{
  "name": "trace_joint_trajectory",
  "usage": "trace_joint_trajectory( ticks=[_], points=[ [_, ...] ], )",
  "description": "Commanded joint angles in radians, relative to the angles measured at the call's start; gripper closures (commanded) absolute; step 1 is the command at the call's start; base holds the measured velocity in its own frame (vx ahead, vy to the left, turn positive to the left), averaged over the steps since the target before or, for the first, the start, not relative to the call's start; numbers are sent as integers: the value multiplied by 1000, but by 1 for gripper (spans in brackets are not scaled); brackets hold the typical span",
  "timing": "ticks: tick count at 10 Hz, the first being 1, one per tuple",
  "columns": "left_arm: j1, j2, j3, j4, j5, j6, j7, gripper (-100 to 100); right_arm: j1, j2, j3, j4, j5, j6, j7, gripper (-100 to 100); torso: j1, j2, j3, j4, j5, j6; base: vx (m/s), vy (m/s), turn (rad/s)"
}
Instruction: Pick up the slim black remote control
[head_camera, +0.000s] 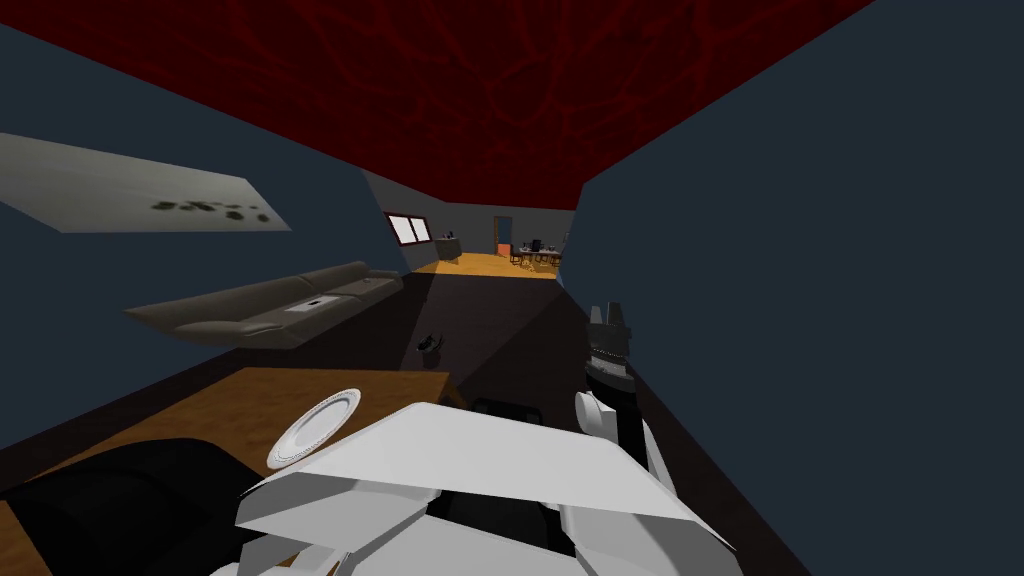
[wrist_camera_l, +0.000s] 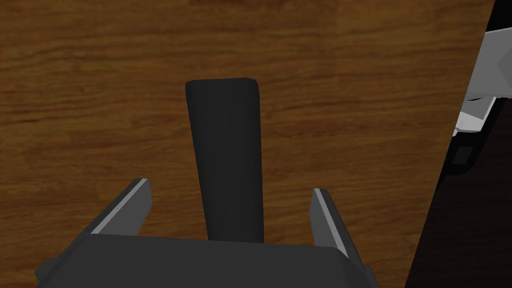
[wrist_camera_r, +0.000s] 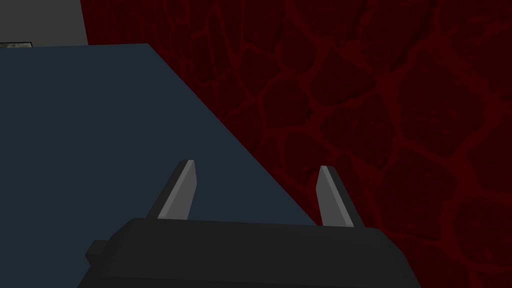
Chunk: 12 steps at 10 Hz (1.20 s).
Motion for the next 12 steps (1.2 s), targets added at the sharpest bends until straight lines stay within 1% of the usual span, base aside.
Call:
trace_joint_trajectory(
  ticks=[1, 2, 3, 7, 8, 9, 10, 11, 12],
  points=[
    [-19, -13, -9, 30, -12, -26, -13, -100, 0, 0, 0, 0, 0, 0, 0, 0, 0, 0, 0, 0, 0, 0, -3, 42, 15],
    [-15, -11, -8, 22, -10, -18, -6, -100, 0, 0, 0, 0, 0, 0, 0, 0, 0, 0, 0, 0, 0, 0, 0, 17, -2],
    [-16, -12, -9, 25, -11, -23, -8, 100, 0, 0, 0, 0, 0, 0, 0, 0, -1, 0, 0, 0, 0, 0, 0, 0, 0],
    [-16, -10, -6, 24, -11, -23, -7, 100, 0, 0, 0, 0, 0, 0, 0, 0, 0, 0, 0, 0, 3, 1, 0, 2, 0],
    [-16, -10, -6, 24, -11, -23, -7, 0, 0, 0, 0, 0, 0, 0, 0, 0, 0, 0, 0, 0, 3, 1, 0, 0, 0],
    [6, 6, 4, -7, 6, 5, 1, 100, 0, 0, 0, 0, 0, 0, 0, 0, 0, 0, 0, 0, 3, 1, 0, -29, -24],
    [16, 13, 9, -22, 13, 17, 6, 100, 0, 0, 0, 0, 0, 0, 0, 0, -1, 0, 0, 0, 2, 1, 4, -42, -27],
    [11, 6, 5, -14, 7, 5, 3, 100, 0, 0, 0, 0, 0, 0, 0, 0, -3, 0, 0, 0, 2, 1, 3, -17, -1],
    [12, 7, 6, -17, 7, 9, 5, 0, 0, 0, 0, 0, 0, 0, 0, 0, -1, 0, 0, 0, 3, 1, 0, 0, 0]
  ],
)
